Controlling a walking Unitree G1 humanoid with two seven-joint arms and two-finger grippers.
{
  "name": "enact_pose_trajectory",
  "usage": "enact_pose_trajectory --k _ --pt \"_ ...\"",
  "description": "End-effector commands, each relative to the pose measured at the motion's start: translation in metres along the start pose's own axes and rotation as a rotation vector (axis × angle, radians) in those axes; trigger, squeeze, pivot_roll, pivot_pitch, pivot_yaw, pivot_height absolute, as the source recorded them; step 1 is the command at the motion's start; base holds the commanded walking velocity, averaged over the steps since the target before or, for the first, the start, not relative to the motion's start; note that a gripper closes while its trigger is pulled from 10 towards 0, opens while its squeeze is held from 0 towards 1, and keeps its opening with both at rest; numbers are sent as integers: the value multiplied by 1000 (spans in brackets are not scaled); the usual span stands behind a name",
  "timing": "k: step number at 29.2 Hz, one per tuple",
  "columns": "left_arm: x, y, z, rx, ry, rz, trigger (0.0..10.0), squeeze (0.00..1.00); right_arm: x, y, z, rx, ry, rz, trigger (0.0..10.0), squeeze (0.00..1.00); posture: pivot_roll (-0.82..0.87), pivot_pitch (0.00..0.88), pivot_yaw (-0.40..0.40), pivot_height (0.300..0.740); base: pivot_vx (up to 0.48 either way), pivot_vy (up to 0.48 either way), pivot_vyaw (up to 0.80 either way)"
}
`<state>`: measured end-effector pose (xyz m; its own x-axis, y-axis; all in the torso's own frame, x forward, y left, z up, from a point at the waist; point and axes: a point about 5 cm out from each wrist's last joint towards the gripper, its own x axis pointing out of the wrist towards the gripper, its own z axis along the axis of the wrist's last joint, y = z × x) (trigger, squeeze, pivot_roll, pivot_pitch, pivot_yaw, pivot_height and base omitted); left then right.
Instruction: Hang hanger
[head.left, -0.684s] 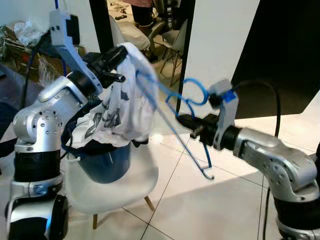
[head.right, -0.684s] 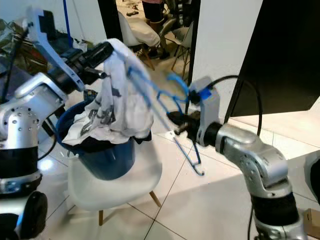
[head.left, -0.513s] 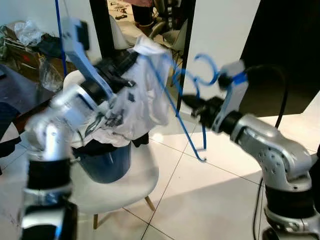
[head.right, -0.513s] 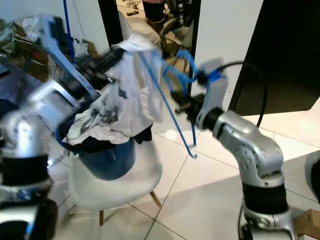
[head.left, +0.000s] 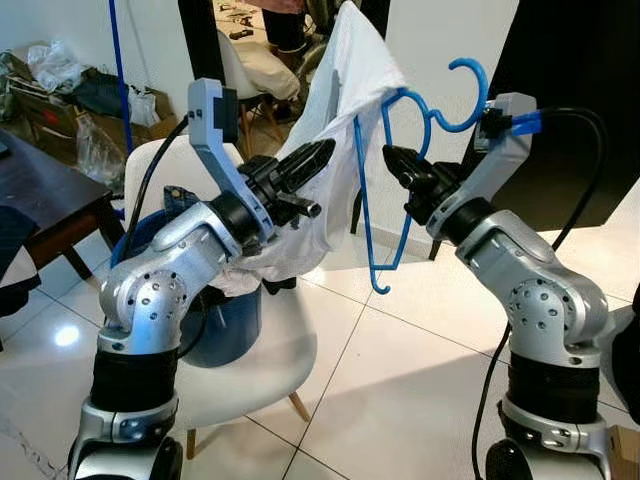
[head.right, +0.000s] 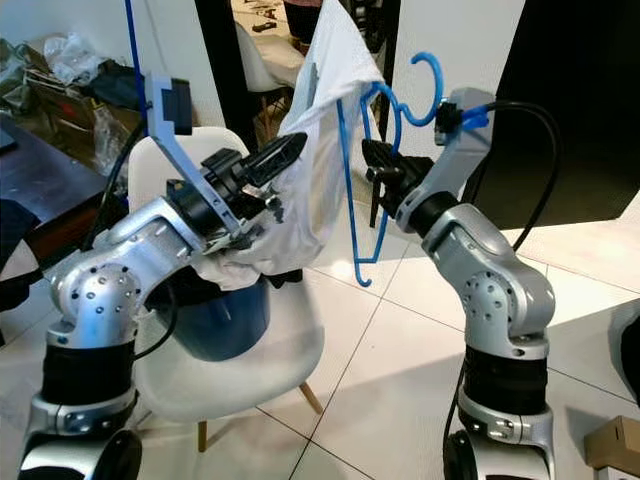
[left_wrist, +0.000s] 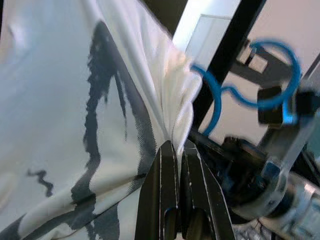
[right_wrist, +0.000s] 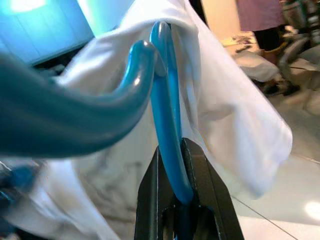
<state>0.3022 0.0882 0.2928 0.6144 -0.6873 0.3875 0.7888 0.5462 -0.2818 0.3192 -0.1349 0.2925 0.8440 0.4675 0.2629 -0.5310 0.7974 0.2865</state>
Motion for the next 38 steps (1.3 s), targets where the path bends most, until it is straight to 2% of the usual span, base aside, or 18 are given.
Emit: enact_pose_trajectory --k 1,2,3,4,5,6,7,9,12,17,19,22,24,27,30,33,37,38 --pt "-4 0 -2 48 21 3 10000 0 0 2 13 16 -77 21 10000 0 6 32 26 740 0 0 0" --pt "-7 4 -1 85 35 21 10000 0 0 2 17 27 -91 32 10000 0 5 33 25 740 0 0 0" --pt "-7 4 -1 85 35 21 10000 0 0 2 17 27 -91 32 10000 0 5 33 25 740 0 0 0" --pt "-13 11 2 134 51 50 10000 0 -1 0 21 44 -108 44 10000 0 4 33 23 740 0 0 0" --pt "-13 11 2 134 51 50 10000 0 -1 0 21 44 -108 44 10000 0 4 33 23 740 0 0 0" --pt "-17 16 4 165 61 69 10000 0 -2 -1 24 57 -120 51 10000 0 4 33 23 740 0 0 0" --pt "-26 28 10 223 76 120 10000 0 -4 -4 27 60 -127 51 10000 0 2 34 21 740 0 0 0" --pt "-26 28 10 223 76 120 10000 0 -4 -4 27 60 -127 51 10000 0 2 34 21 740 0 0 0" --pt "-53 55 35 343 84 248 10000 0 -6 -10 30 56 -127 50 10000 0 3 36 15 740 0 0 0" --pt "-68 66 52 376 61 314 10000 0 -8 -10 31 55 -121 66 10000 0 7 37 11 740 0 0 0" --pt "-69 63 49 373 67 299 10000 0 -8 -9 31 50 -121 83 10000 0 16 38 5 740 0 0 0" --pt "-66 53 36 365 101 243 10000 0 -7 -7 32 43 -122 108 10000 0 15 38 5 740 0 0 0" --pt "-57 45 19 327 121 206 10000 0 -6 -5 32 31 -112 121 10000 0 13 37 2 740 0 0 0" --pt "-57 45 19 327 121 206 10000 0 -6 -5 32 31 -112 121 10000 0 13 37 2 740 0 0 0" --pt "-38 33 3 281 108 172 10000 0 -6 0 26 -11 -65 150 10000 0 4 37 7 740 0 0 0" --pt "-22 23 2 228 49 149 10000 0 -6 4 18 -50 -28 166 10000 0 5 36 10 740 0 0 0" --pt "-18 21 4 190 10 143 10000 0 -6 5 15 -81 -11 166 10000 0 6 34 10 740 0 0 0" --pt "-17 20 6 172 -9 136 10000 447 -5 5 14 -89 -7 166 10000 0 6 34 10 740 0 0 0"
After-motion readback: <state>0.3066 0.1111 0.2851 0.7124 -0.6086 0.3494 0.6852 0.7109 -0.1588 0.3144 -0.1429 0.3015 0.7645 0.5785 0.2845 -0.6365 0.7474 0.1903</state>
